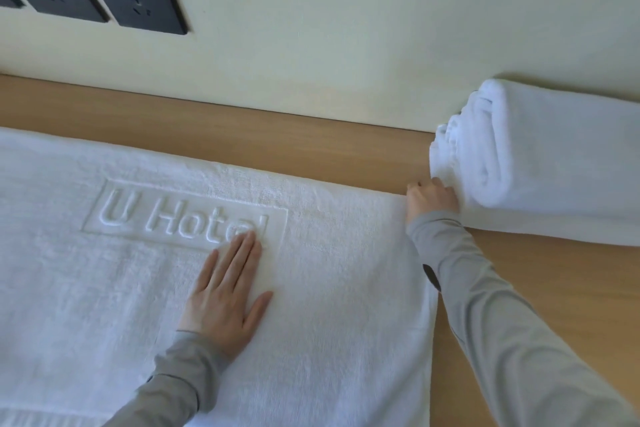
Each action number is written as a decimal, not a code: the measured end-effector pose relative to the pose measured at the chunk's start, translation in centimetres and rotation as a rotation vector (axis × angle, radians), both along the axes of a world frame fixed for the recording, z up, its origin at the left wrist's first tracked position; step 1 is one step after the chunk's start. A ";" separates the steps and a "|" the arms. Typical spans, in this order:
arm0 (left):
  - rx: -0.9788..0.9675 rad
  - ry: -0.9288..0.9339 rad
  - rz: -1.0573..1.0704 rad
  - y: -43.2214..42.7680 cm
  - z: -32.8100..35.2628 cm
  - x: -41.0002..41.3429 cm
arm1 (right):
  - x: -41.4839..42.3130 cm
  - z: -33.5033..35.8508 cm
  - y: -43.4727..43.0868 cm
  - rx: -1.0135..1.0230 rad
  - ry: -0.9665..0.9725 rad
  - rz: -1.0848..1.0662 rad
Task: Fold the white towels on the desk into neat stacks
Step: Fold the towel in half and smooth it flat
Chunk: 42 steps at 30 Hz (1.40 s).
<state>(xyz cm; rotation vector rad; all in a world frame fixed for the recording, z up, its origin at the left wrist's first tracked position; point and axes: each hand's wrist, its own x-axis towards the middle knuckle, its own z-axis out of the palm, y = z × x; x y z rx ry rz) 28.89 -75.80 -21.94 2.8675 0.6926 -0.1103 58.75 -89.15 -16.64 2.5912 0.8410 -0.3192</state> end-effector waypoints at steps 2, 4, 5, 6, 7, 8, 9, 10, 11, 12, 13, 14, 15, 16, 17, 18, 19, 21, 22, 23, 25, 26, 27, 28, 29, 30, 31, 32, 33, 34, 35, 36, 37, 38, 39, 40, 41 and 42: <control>-0.002 -0.010 0.006 0.1 -0.1 0.0 | -1.0 0.0 0.8 0.097 -0.050 -0.072; -0.007 -0.017 0.014 0.1 -0.2 0.0 | -3.8 -0.2 2.3 0.392 -0.113 -0.019; -0.007 -0.020 0.015 0.1 -0.2 0.0 | -6.2 -0.6 3.4 0.584 -0.106 0.081; -0.006 -0.020 0.014 0.1 -0.2 0.0 | -9.1 -1.0 4.7 0.717 -0.055 0.218; -0.006 -0.016 0.009 0.1 -0.2 0.0 | -12.1 -1.6 5.8 0.744 0.039 0.364; -0.003 -0.012 0.005 0.1 -0.2 -0.1 | -14.7 -2.1 6.5 0.700 0.141 0.483; 0.001 -0.011 0.003 0.1 -0.2 0.0 | -16.1 -2.7 6.6 0.620 0.218 0.574; 0.002 -0.015 0.004 0.1 -0.3 0.0 | -15.8 -3.3 6.3 0.545 0.243 0.622; -0.002 -0.020 0.005 0.1 -0.3 0.0 | -14.3 -3.9 5.4 0.500 0.223 0.613; -0.005 -0.023 0.005 0.1 -0.3 0.0 | -12.1 -4.5 4.2 0.467 0.174 0.540; -0.002 -0.028 0.004 0.1 -0.3 0.0 | -9.5 -4.9 2.8 0.421 0.141 0.417; 0.004 -0.034 0.003 0.1 -0.3 0.1 | -6.8 -5.2 1.4 0.391 0.102 0.264; 0.006 -0.037 0.000 0.1 -0.3 0.1 | -4.4 -5.3 0.0 0.367 0.090 0.094; 0.004 -0.035 -0.001 0.0 -0.2 0.1 | -2.7 -5.0 -1.1 0.346 0.093 -0.050; 0.001 -0.033 0.001 0.0 -0.2 0.1 | -2.0 -4.5 -1.8 0.344 0.085 -0.120; 0.002 -0.033 0.002 -0.1 -0.2 0.1 | -2.2 -4.3 -1.9 0.372 0.043 -0.115; 0.007 -0.033 0.002 -0.1 -0.2 0.1 | -3.4 -4.1 -1.4 0.428 0.004 -0.073; 0.018 -0.033 0.001 -0.1 -0.3 0.1 | -7.9 -3.5 0.5 0.539 -0.019 0.033; 0.017 -0.034 0.002 -0.1 -0.4 0.1 | -10.7 -3.4 1.5 0.579 0.007 0.115; 0.014 -0.034 0.002 -0.1 -0.5 0.1 | -13.7 -3.6 2.1 0.586 0.056 0.206; 0.014 -0.039 0.001 -0.1 -0.6 0.1 | -18.1 -4.2 1.4 0.544 0.157 0.317; 0.016 -0.041 -0.001 0.0 -0.7 0.1 | -18.6 -4.5 0.1 0.505 0.169 0.306; 0.017 -0.041 -0.002 0.0 -0.9 0.1 | -18.3 -4.7 -1.7 0.472 0.158 0.250; 0.016 -0.042 -0.002 0.0 -1.0 0.1 | -17.5 -5.0 -3.8 0.458 0.133 0.159; 0.016 -0.044 -0.001 0.0 -1.1 0.1 | -16.5 -5.0 -6.0 0.450 0.119 0.034; 0.015 -0.044 0.000 0.1 -1.2 0.1 | -15.5 -4.9 -8.1 0.446 0.100 -0.106; 0.012 -0.042 -0.001 0.1 -1.3 0.1 | -14.8 -4.7 -9.8 0.447 0.094 -0.241; 0.010 -0.039 -0.001 0.1 -1.3 0.1 | -14.7 -4.3 -10.9 0.471 0.073 -0.342; 0.011 -0.039 0.001 0.1 -1.3 0.0 | -15.2 -4.0 -11.3 0.509 0.031 -0.379; 0.011 -0.043 0.004 0.1 -1.3 0.1 | -16.3 -3.6 -10.9 0.552 0.005 -0.352; 0.007 -0.048 0.004 0.1 -1.3 0.1 | -18.1 -3.3 -10.3 0.576 0.015 -0.280; 0.004 -0.053 0.001 0.1 -1.3 0.1 | -20.1 -3.3 -9.6 0.579 0.041 -0.174; 0.004 -0.057 -0.003 0.1 -1.2 0.1 | -22.2 -4.0 -9.4 0.552 0.069 -0.044; 0.007 -0.061 -0.005 0.1 -1.2 0.1 | -23.9 -4.6 -9.6 0.505 0.097 0.041; 0.011 -0.061 -0.008 0.1 -1.2 0.0 | -25.1 -4.9 -10.3 0.465 0.125 0.051; 0.014 -0.058 -0.012 0.1 -1.1 0.0 | -25.6 -5.1 -11.4 0.443 0.144 -0.008; 0.016 -0.053 -0.015 0.1 -1.1 0.0 | -25.8 -5.3 -12.9 0.444 0.136 -0.110; 0.016 -0.049 -0.016 0.1 -1.0 0.0 | -25.7 -5.2 -14.4 0.443 0.118 -0.237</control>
